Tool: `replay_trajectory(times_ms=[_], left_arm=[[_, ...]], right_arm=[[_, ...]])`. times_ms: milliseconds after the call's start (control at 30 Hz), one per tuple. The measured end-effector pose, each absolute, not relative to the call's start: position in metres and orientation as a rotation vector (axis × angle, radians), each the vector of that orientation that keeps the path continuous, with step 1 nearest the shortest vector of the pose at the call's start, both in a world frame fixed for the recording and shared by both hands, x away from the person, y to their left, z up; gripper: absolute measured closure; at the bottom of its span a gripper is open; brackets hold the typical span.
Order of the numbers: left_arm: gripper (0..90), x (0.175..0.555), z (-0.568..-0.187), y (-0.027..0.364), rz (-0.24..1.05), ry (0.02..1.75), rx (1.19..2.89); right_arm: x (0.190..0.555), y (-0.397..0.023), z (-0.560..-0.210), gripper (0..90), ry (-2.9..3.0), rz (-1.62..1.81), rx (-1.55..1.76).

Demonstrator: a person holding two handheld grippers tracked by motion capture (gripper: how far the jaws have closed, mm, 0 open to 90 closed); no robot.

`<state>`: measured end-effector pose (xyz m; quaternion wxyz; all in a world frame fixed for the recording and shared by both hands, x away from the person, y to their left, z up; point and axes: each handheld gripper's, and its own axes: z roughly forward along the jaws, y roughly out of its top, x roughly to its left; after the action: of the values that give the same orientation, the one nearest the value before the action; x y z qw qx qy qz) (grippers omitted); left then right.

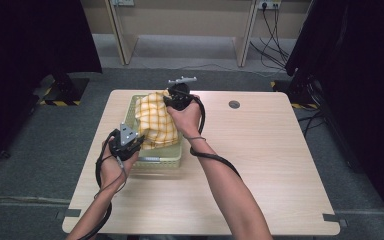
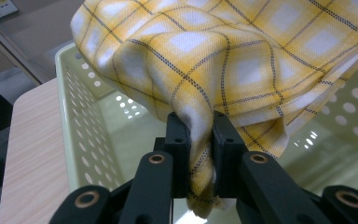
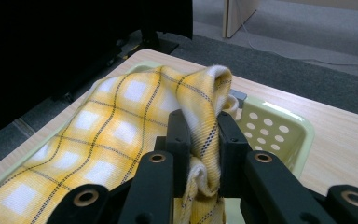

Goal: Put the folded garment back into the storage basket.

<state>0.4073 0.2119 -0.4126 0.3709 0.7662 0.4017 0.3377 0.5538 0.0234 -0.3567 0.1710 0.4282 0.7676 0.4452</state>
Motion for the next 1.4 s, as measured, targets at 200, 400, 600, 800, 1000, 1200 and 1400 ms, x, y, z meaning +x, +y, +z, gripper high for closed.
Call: replay_trajectory(times_ms=[200, 400, 600, 800, 1000, 1200, 1400], left_arm=[[79.5, 0.409, -0.413, 0.215, 0.866, 1.040, 1.968], [79.4, 0.410, -0.414, 0.218, 0.863, 1.053, 1.965], [79.4, 0.411, -0.415, 0.221, 0.858, 1.066, 1.972], [79.4, 0.413, -0.416, 0.220, 0.852, 1.067, 1.984], [79.4, 0.416, -0.419, 0.218, 0.839, 1.070, 1.992], [79.4, 0.418, -0.418, 0.218, 0.818, 1.072, 2.019], [79.3, 0.423, -0.418, 0.219, 0.791, 1.086, 2.042]], right_arm=[[0.555, 0.028, -0.358, 79.3, 2.185, 1.259, 1.216], [0.556, 0.031, -0.359, 79.4, 2.188, 1.257, 1.224], [0.557, 0.034, -0.362, 79.2, 2.195, 1.250, 1.226], [0.558, 0.033, -0.363, 79.1, 2.198, 1.244, 1.230], [0.560, 0.033, -0.366, 79.0, 2.201, 1.232, 1.240], [0.562, 0.033, -0.369, 78.9, 2.208, 1.217, 1.249], [0.567, 0.034, -0.376, 78.9, 2.215, 1.197, 1.273]])
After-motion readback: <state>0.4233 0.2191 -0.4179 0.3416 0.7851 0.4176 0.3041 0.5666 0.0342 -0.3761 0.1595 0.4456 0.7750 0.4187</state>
